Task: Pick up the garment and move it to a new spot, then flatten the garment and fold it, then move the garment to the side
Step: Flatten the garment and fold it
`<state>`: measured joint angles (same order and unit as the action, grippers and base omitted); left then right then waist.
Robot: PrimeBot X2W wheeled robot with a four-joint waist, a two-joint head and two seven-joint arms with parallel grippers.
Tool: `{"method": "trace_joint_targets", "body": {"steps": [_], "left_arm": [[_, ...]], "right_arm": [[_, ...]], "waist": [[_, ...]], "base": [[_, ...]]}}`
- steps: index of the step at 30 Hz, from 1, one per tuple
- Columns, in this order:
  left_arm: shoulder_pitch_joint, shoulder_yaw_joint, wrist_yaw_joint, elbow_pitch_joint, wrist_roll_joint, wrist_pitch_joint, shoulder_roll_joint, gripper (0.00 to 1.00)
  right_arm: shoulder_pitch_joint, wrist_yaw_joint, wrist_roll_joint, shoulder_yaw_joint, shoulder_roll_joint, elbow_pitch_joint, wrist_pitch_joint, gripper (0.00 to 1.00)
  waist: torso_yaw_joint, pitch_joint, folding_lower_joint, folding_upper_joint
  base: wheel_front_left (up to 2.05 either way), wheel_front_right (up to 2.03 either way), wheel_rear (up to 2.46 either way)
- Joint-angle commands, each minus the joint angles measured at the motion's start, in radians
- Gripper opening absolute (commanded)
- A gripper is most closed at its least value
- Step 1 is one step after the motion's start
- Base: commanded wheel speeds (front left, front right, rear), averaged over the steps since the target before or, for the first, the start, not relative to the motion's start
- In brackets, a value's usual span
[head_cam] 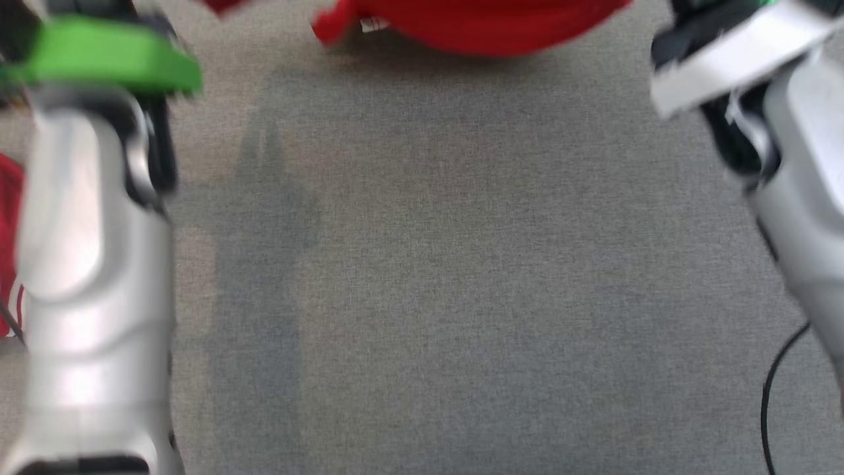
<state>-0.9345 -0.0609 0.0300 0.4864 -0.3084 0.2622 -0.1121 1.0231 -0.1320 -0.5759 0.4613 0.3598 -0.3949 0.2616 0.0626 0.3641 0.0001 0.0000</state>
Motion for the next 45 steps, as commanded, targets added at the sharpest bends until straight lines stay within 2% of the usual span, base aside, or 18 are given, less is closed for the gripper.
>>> {"method": "trace_joint_targets", "body": {"steps": [1, 8, 14, 18, 28, 33, 36, 41, 45], "left_arm": [[0.077, 0.02, 0.005, -0.022, -0.007, 0.003, 0.006, 0.0], [0.426, 0.088, 0.012, -0.11, -0.012, 0.004, 0.048, 0.0], [0.644, 0.105, -0.014, -0.133, -0.058, 0.004, 0.052, 0.0], [0.767, 0.087, -0.05, -0.151, -0.106, 0.005, 0.051, 0.0], [1.007, 0.049, -0.099, -0.198, -0.15, 0.005, 0.052, 0.0], [1.057, 0.026, -0.111, -0.231, -0.146, 0.005, 0.054, 0.0], [1.044, 0.01, -0.099, -0.254, -0.134, 0.005, 0.055, 0.0], [0.952, -0.046, -0.072, -0.266, -0.094, 0.004, 0.057, 0.0], [0.825, -0.097, -0.056, -0.253, -0.064, 0.004, 0.058, 0.0]], "right_arm": [[-0.077, 0.002, -0.01, -0.021, 0.004, 0.019, 0.005, 0.0], [-0.416, 0.003, -0.033, -0.059, -0.005, 0.102, 0.005, 0.0], [-0.645, 0.006, -0.044, -0.091, -0.017, 0.132, 0.005, 0.0], [-0.762, 0.006, -0.039, -0.095, -0.024, 0.146, 0.005, 0.0], [-0.971, 0.006, -0.047, -0.08, -0.054, 0.159, 0.005, 0.0], [-1.04, 0.006, -0.053, -0.068, -0.072, 0.167, 0.005, 0.0], [-1.058, 0.003, -0.058, -0.073, -0.082, 0.175, 0.005, 0.0], [-1.032, 0.003, -0.073, -0.088, -0.109, 0.183, 0.005, 0.0], [-0.978, 0.002, -0.102, -0.095, -0.138, 0.182, 0.005, 0.0]], "waist": [[-0.012, -0.036, -0.0001, 0.0], [-0.017, -0.128, -0.0001, 0.0], [-0.015, -0.227, -0.0001, 0.0], [-0.013, -0.285, -0.0001, 0.0], [0.0, -0.39, -0.0001, 0.0], [0.001, -0.405, -0.0001, 0.0], [-0.007, -0.397, -0.0001, 0.0], [-0.032, -0.36, -0.0001, 0.0], [-0.063, -0.291, -0.0001, 0.0]], "base": [[0.0, 0.0, 0.0], [0.0, 0.0, 0.0], [0.0, 0.0, 0.0], [0.0, 0.0, 0.0], [0.0, 0.0, 0.0], [0.0, 0.0, 0.0], [0.0, 0.0, 0.0], [0.0, 0.0, 0.0], [0.0, 0.0, 0.0]]}}
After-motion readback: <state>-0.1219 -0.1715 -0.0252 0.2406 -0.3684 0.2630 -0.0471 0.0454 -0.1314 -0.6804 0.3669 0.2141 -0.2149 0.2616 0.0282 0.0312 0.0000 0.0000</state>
